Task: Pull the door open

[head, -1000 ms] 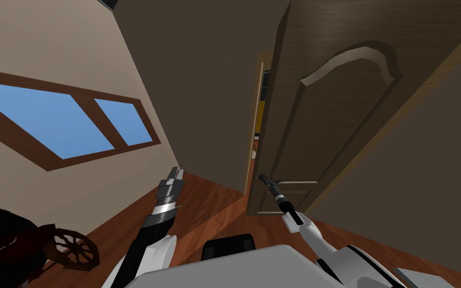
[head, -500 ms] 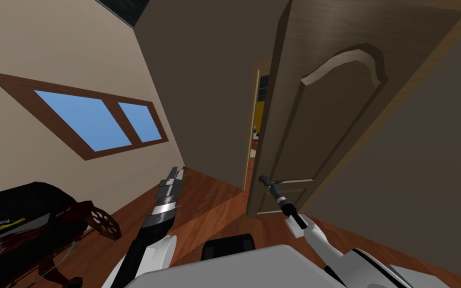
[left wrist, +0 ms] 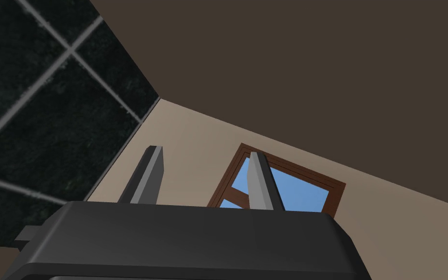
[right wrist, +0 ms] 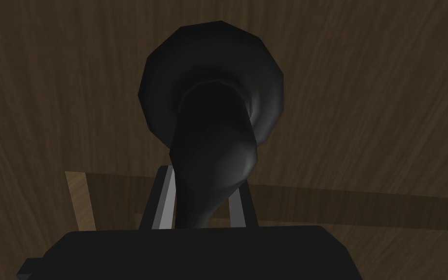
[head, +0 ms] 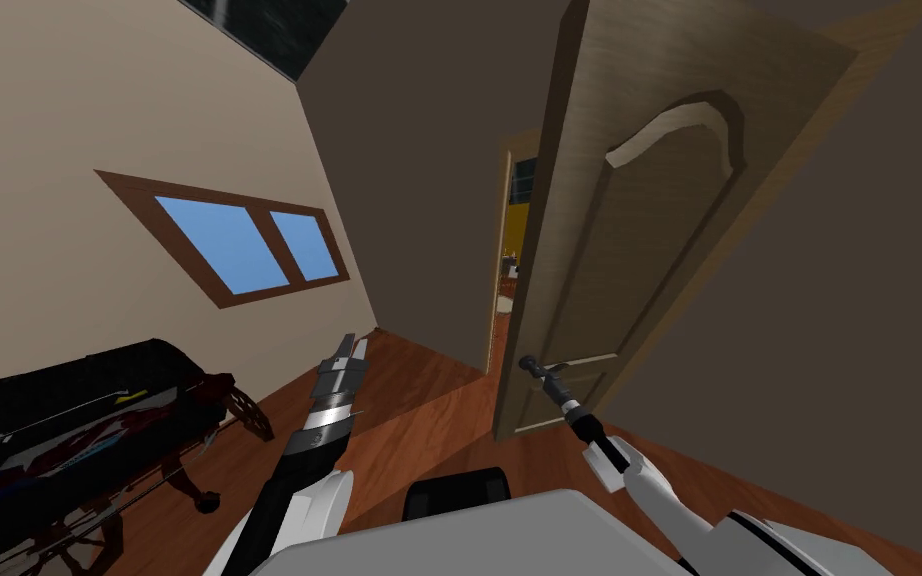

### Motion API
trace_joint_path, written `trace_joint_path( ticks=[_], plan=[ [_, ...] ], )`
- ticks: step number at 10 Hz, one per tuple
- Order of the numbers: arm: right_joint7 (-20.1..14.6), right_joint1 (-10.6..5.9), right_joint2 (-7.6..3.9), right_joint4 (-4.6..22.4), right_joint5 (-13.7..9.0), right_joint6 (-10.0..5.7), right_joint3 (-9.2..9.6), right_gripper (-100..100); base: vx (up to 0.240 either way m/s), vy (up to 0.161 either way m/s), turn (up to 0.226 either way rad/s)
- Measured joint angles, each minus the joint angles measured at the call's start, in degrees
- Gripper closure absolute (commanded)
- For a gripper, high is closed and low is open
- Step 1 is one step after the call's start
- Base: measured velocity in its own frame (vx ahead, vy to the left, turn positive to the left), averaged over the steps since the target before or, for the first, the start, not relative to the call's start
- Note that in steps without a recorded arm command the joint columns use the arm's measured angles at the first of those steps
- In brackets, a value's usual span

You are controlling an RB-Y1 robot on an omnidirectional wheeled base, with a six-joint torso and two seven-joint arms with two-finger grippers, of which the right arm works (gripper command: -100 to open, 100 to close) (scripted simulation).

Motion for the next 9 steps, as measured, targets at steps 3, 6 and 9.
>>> trace_joint_path(
  ticks=[3, 6, 9],
  plan=[
    [-1.13, 0.52, -0.8, 0.64, 0.47, -2.19, 1.32, 100, -0.095, -0.041, 0.007],
    [-2.49, 2.41, -2.56, -0.35, 1.09, -5.35, 3.04, 100, -0.107, -0.058, -0.002],
    [-3.65, 4.28, -4.03, -0.65, 1.81, -8.9, 4.89, 100, -0.088, -0.07, -0.005]
  ],
)
